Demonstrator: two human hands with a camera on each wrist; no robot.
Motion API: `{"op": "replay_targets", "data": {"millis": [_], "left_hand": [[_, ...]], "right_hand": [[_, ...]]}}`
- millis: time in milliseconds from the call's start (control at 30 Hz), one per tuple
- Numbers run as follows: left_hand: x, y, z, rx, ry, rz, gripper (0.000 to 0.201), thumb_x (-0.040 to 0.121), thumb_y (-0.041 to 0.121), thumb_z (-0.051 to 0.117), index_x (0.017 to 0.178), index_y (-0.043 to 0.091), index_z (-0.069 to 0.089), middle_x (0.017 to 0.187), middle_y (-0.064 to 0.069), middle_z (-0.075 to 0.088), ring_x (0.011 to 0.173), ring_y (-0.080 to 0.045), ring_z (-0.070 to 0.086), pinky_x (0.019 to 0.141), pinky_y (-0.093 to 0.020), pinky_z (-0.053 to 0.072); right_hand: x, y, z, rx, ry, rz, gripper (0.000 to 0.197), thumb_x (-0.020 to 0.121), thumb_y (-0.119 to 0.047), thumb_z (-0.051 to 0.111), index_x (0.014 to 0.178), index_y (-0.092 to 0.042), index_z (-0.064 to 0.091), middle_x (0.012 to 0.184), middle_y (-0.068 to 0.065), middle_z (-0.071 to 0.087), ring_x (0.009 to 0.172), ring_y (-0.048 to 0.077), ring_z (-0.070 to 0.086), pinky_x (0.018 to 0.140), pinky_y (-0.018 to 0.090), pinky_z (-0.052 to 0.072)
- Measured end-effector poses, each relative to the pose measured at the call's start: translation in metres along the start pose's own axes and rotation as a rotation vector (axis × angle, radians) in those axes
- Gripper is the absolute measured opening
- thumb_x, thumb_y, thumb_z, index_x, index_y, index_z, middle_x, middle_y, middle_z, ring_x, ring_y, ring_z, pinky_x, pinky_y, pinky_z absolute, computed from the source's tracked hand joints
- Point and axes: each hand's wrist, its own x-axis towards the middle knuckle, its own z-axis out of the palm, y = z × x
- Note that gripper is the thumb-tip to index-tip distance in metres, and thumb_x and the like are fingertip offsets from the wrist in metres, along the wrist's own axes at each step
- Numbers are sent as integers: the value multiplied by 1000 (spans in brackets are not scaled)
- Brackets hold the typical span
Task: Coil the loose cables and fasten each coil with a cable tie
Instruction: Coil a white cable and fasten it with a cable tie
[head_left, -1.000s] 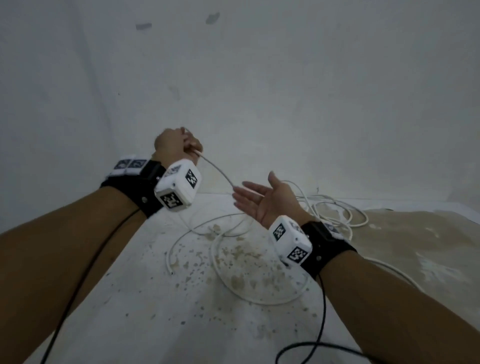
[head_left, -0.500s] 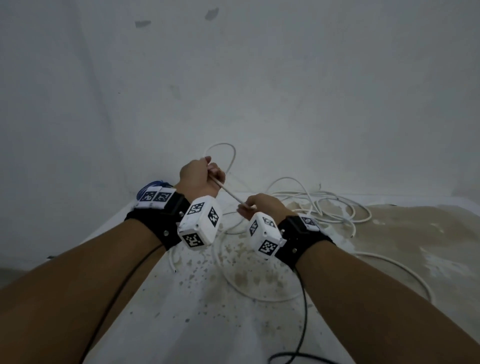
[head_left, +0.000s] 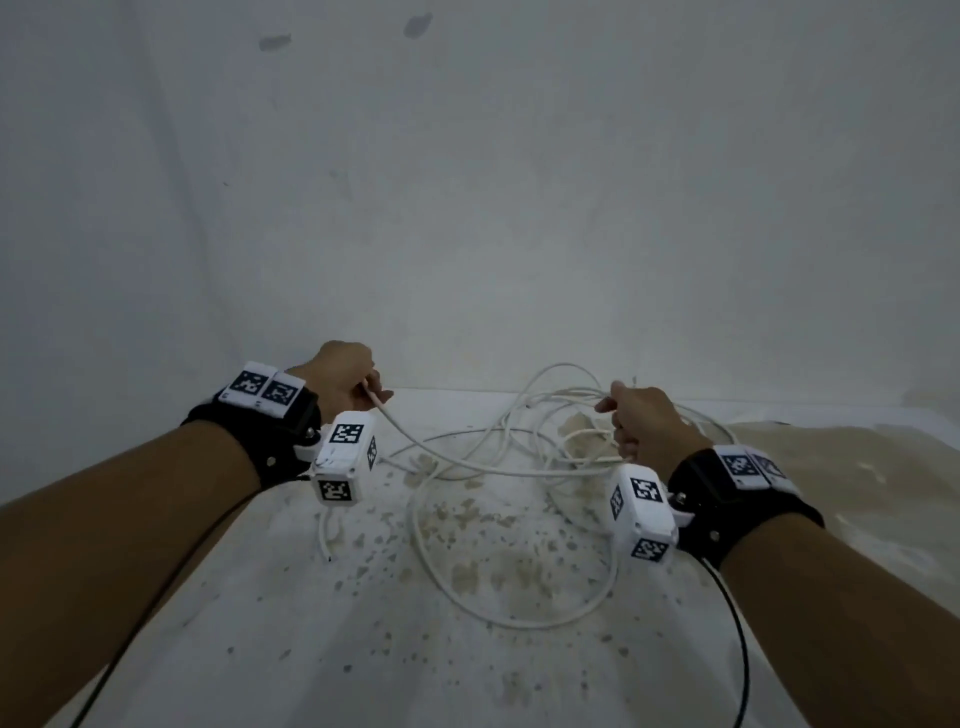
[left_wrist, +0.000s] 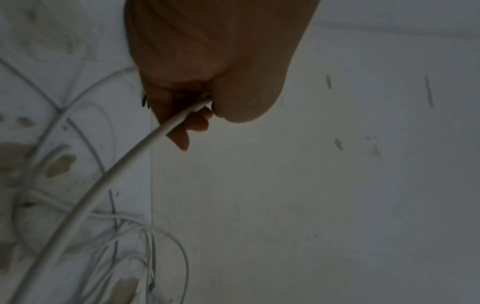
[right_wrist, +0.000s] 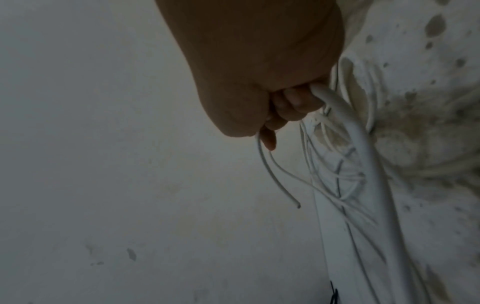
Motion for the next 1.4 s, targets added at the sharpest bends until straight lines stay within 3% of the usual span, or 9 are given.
{"op": "replay_targets", "data": {"millis": [233, 467, 600, 767, 867, 1000, 1167, 1267, 1400], "left_hand": [[-15, 47, 38, 475, -114, 168, 24, 103, 12, 38, 99, 1, 59, 67, -6, 43, 55, -16, 41, 55, -30, 49], [-20, 104, 82, 374, -165, 379, 34, 104, 17, 30, 112, 6, 62, 61, -1, 38, 51, -12, 31, 48, -23, 35], [11, 87, 87, 491, -58, 387, 33, 101, 4, 37, 125, -4, 57, 70, -8, 51, 48, -13, 48, 54, -27, 49], [34, 14, 94, 915, -77, 203, 45, 99, 17, 47, 137, -6, 45, 141, -25, 47, 123, -37, 51, 101, -38, 44], [24, -14, 88, 1101, -69, 233, 62, 84, 45, 50, 130, 4, 49, 135, -19, 49, 124, -35, 48, 103, -37, 41], [-24, -31, 68, 967, -210, 247, 50, 99, 45, 49, 65, 8, 51, 66, -7, 56, 58, -22, 48, 53, -23, 34], [-77, -53, 58, 658, -582, -281, 71, 98, 62, 37, 114, -4, 59, 93, -19, 74, 56, -16, 62, 47, -20, 50], [-70, -62, 58, -45, -403, -378, 34, 102, 32, 49, 123, 5, 44, 107, -27, 63, 74, -35, 69, 67, -42, 60], [-63, -52, 44, -314, -88, -178, 21, 101, -1, 33, 84, 4, 44, 79, -14, 45, 64, -21, 49, 50, -32, 54]], "right_hand": [[15, 27, -14, -65, -13, -10, 31, 103, -15, 46, 84, -1, 67, 51, 4, 37, 38, 14, 23, 40, 19, 20], [23, 14, -19, 76, -15, 3, 27, 99, -7, 39, 89, -4, 63, 51, 1, 34, 42, 14, 23, 40, 21, 21], [17, 11, -22, 160, -2, -1, 24, 98, -8, 39, 87, -3, 59, 51, 0, 32, 41, 13, 21, 40, 21, 19], [10, 18, -7, 184, -77, -132, 39, 106, -31, 43, 89, -5, 66, 50, 0, 22, 41, 13, 16, 42, 22, 17], [-1, 8, 5, 398, -77, -142, 35, 109, -24, 36, 86, -6, 56, 48, -3, 26, 39, 11, 17, 38, 21, 17], [-12, -16, 26, 737, -8, -109, 34, 109, -22, 31, 86, -9, 52, 47, -5, 28, 36, 8, 19, 35, 18, 17], [-29, -39, 67, 939, 80, -78, 34, 109, -22, 30, 89, -9, 54, 56, -2, 26, 34, 8, 21, 35, 17, 19], [-46, -36, 82, 884, -22, -52, 32, 108, -20, 30, 94, -9, 57, 54, -3, 27, 36, 9, 21, 36, 18, 19], [-68, -17, 70, 450, -287, -98, 28, 106, -17, 32, 95, -7, 57, 53, -1, 26, 37, 12, 20, 41, 21, 29]]}}
